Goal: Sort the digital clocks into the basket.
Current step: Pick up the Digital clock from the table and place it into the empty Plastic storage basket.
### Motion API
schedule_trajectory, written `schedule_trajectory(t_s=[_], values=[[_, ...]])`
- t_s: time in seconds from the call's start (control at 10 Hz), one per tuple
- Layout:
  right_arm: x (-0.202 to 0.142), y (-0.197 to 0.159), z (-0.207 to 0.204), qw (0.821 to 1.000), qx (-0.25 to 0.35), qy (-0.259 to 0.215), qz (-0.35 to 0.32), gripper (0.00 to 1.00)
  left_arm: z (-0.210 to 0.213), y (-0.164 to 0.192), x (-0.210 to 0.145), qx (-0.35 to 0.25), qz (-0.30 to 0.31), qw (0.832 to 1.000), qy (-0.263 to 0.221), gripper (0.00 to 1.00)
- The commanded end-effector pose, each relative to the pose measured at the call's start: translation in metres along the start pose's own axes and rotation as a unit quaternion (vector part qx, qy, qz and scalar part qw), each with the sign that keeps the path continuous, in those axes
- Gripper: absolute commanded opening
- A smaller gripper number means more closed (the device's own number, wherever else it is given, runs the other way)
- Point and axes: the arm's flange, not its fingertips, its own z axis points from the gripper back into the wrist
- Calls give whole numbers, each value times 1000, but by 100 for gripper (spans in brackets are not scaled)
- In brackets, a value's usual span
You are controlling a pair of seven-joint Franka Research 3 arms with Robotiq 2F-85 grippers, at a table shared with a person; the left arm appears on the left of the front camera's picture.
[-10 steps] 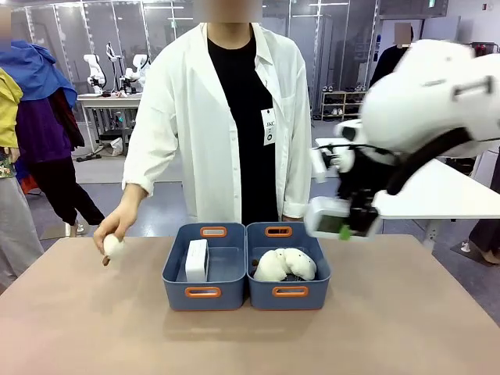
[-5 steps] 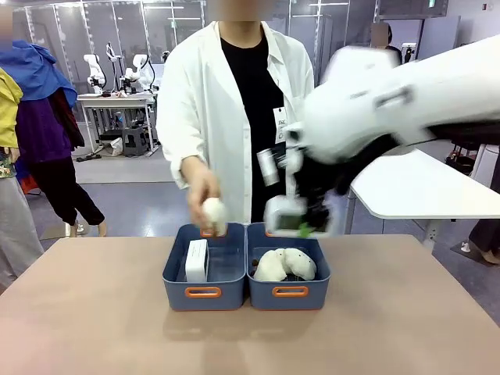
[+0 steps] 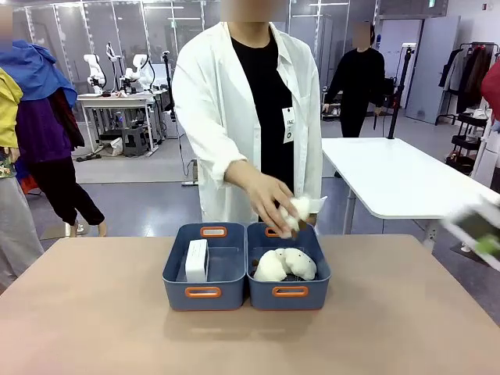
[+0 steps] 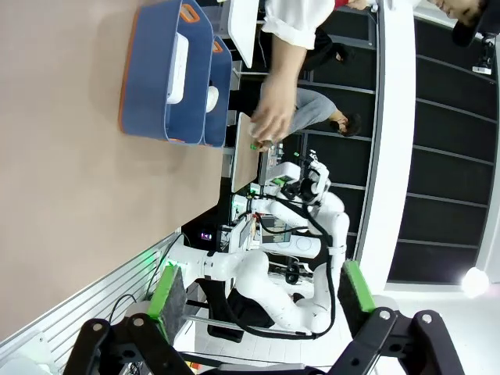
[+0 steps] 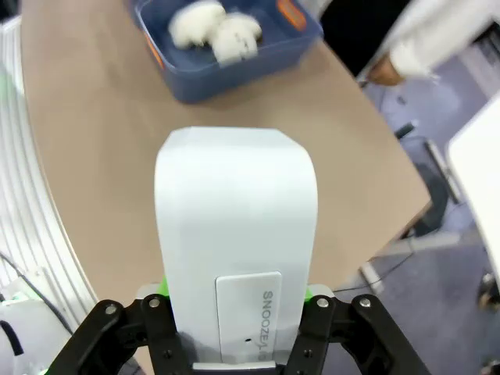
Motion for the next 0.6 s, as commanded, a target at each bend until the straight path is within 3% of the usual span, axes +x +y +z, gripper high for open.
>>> schedule_trajectory(t_s=[0.0, 0.1, 0.2, 0.5], values=[[-106, -21, 56, 996, -15, -68, -53, 7, 3, 0, -5, 4, -4, 1000, 4, 100], [-148, -31, 78, 988, -27, -117, -94, 7, 3, 0, -5, 4, -4, 1000, 4, 100], [-170, -38, 83, 983, -34, -132, -120, 7, 3, 0, -5, 4, -4, 1000, 4, 100], [-148, -45, 70, 990, -12, -112, -84, 7, 3, 0, -5, 4, -4, 1000, 4, 100]])
